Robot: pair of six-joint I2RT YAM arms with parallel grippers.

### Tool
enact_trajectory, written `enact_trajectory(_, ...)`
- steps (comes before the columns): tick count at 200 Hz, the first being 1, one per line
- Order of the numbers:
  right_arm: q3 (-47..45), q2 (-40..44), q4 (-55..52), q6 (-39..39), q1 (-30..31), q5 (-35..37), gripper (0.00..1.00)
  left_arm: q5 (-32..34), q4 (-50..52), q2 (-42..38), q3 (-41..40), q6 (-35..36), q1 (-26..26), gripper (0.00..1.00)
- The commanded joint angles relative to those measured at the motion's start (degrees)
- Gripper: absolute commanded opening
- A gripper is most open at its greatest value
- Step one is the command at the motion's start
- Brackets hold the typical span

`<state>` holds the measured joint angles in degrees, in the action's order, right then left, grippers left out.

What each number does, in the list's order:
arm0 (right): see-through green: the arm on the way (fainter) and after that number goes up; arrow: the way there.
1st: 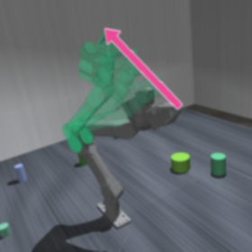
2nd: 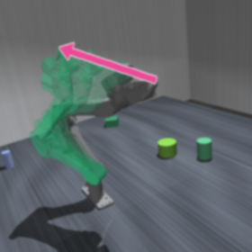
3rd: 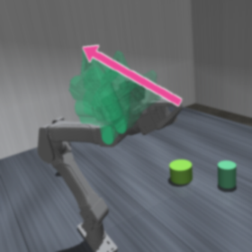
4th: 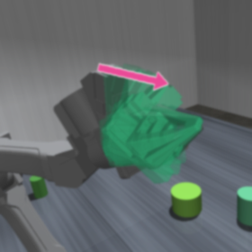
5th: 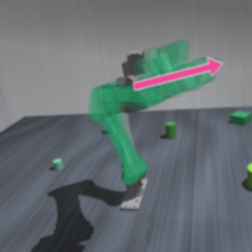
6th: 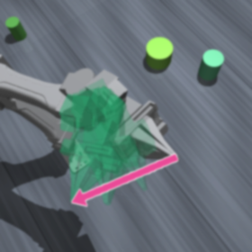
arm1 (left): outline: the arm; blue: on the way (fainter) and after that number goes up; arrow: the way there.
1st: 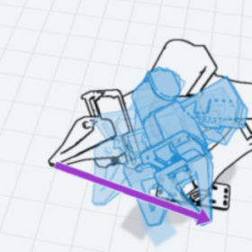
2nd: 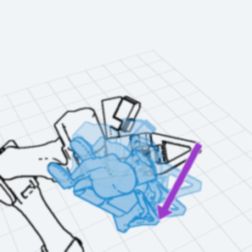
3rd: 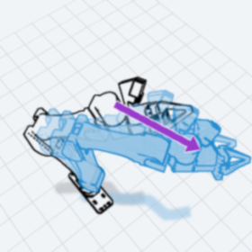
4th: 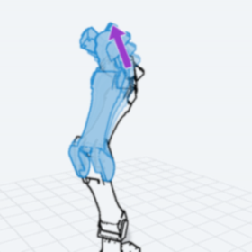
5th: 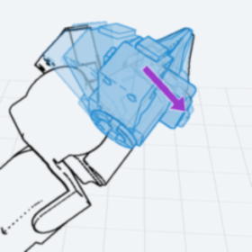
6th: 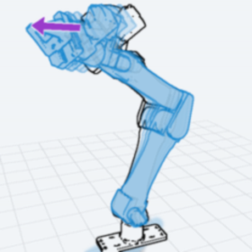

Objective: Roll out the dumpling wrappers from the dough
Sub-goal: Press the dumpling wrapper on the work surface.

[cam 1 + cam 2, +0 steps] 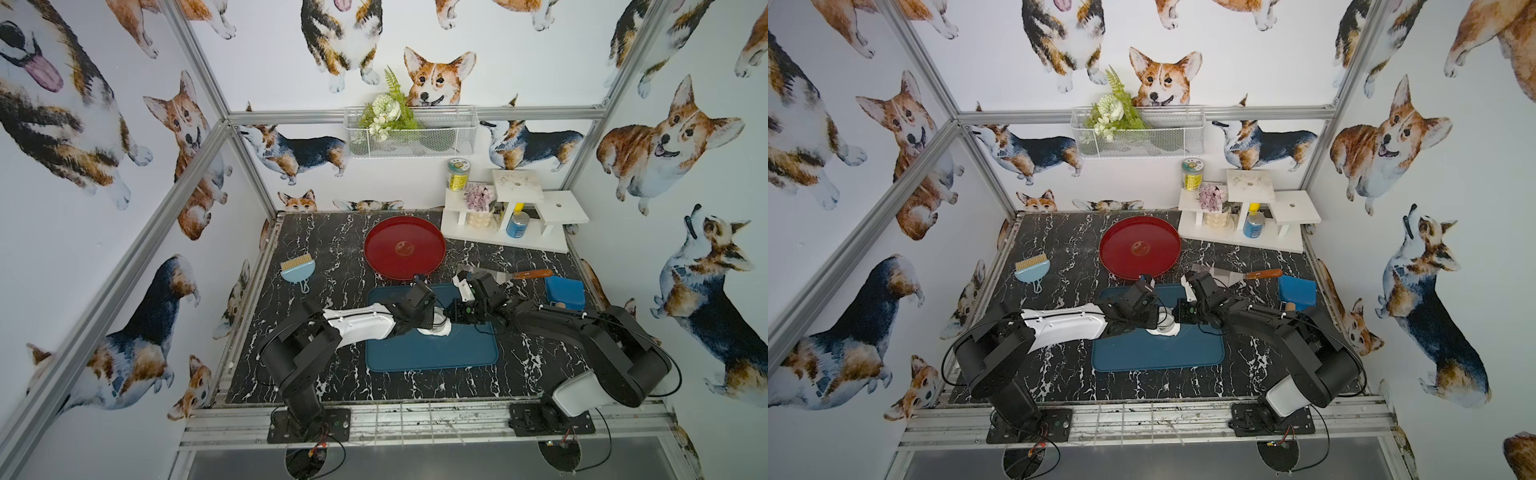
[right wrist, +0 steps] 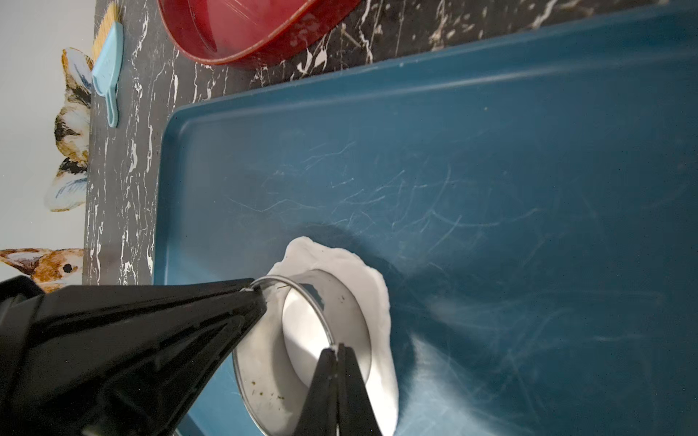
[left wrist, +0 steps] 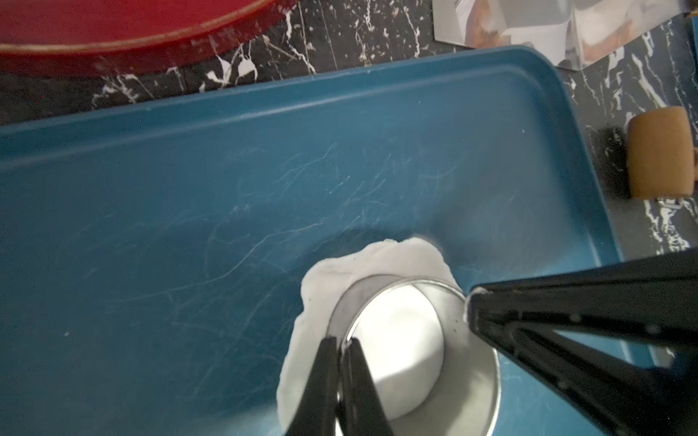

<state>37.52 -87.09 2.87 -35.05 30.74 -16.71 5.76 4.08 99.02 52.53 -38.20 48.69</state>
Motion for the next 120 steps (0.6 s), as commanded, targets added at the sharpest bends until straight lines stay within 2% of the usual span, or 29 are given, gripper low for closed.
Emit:
enact_trajectory(1, -1.65, -2.5, -9.5, 0.85, 0.25, 5.36, 0.01, -0.53, 7.34, 1.14, -1.28, 0.07, 0.18, 0.0)
enact_trajectory(65, -0.37, -2.05, -15.96, 2.4, 0.19, 9.0, 0.0, -0.39, 9.6, 0.61, -0.72, 0.28, 0.88, 0.0)
enact_trajectory(120, 2.28, -0.23, -22.74, 4.93, -0.37, 10.8, 0.0, -3.73, 11.13, 0.59, -0.3, 0.4, 1.66, 0.0)
